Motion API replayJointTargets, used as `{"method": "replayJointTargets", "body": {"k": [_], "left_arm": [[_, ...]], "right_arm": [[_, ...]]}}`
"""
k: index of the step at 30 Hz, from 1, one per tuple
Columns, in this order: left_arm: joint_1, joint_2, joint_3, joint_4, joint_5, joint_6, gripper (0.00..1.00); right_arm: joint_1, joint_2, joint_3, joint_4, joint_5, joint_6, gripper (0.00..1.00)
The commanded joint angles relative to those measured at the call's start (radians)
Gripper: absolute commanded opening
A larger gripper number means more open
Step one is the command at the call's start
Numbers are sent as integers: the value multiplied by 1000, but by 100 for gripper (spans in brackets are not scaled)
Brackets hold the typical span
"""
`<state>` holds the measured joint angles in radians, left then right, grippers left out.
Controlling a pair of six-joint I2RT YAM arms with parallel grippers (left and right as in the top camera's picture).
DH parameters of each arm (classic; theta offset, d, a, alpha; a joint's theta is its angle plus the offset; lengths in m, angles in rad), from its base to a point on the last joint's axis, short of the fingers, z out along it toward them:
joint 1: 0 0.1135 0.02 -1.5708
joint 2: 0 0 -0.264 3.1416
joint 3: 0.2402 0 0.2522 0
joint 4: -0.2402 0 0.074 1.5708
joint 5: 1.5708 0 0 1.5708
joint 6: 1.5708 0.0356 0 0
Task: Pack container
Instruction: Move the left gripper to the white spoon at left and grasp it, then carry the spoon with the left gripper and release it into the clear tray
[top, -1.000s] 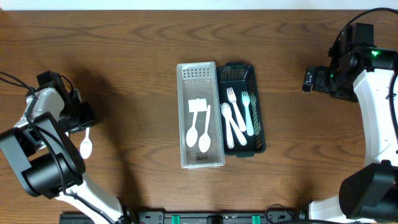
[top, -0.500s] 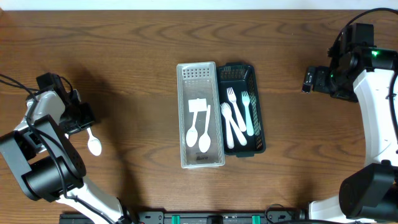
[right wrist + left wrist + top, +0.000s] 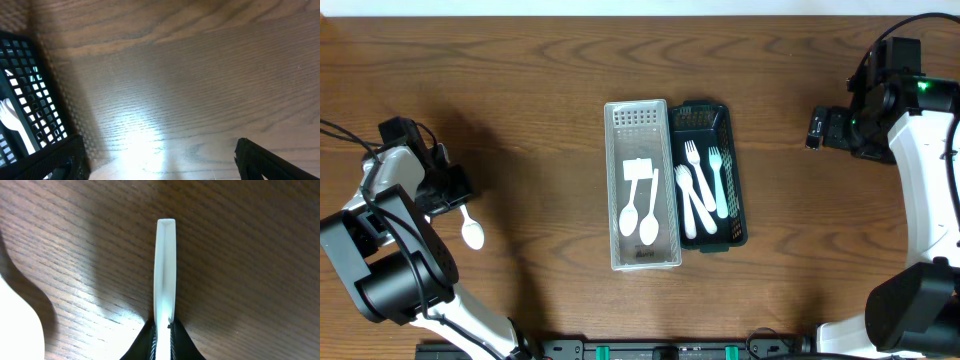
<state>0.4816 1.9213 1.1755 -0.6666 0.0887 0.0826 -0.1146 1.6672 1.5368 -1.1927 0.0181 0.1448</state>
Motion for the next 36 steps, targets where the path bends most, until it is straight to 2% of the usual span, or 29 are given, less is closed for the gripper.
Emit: {"method": "replayJointTargets", "body": {"k": [1,7,12,15,20,24,28,32,36], "left_arm": [[-3,39,-26,-6,38,-43,6],[-60,-65,75,-126,59,-58,6],[-209,-253,148,-258,57,-76,6],[-330,-371,164,-319,58,-143,6],[-575,-519,166,-381,58,-323,6],[-802,-552,166,-370,58,-450,6],[-969,-521,166,-310,57,-489,6],[-1052,-474,166,-230,58,-489,6],[-1069,-434,166,-195,57,-488,6]], "right_arm": [[-2,3,-4,-4,0,-12,99],[-2,3,-4,-4,0,-11,99],[-2,3,-4,-4,0,-11,99],[-2,3,-4,-5,0,-11,99],[-2,3,-4,-4,0,-11,99],[-2,3,-4,-4,-1,-11,99],[-2,3,-4,-5,-6,-11,99],[-2,3,-4,-14,-11,-11,99],[-2,3,-4,-19,-11,-11,99]]}}
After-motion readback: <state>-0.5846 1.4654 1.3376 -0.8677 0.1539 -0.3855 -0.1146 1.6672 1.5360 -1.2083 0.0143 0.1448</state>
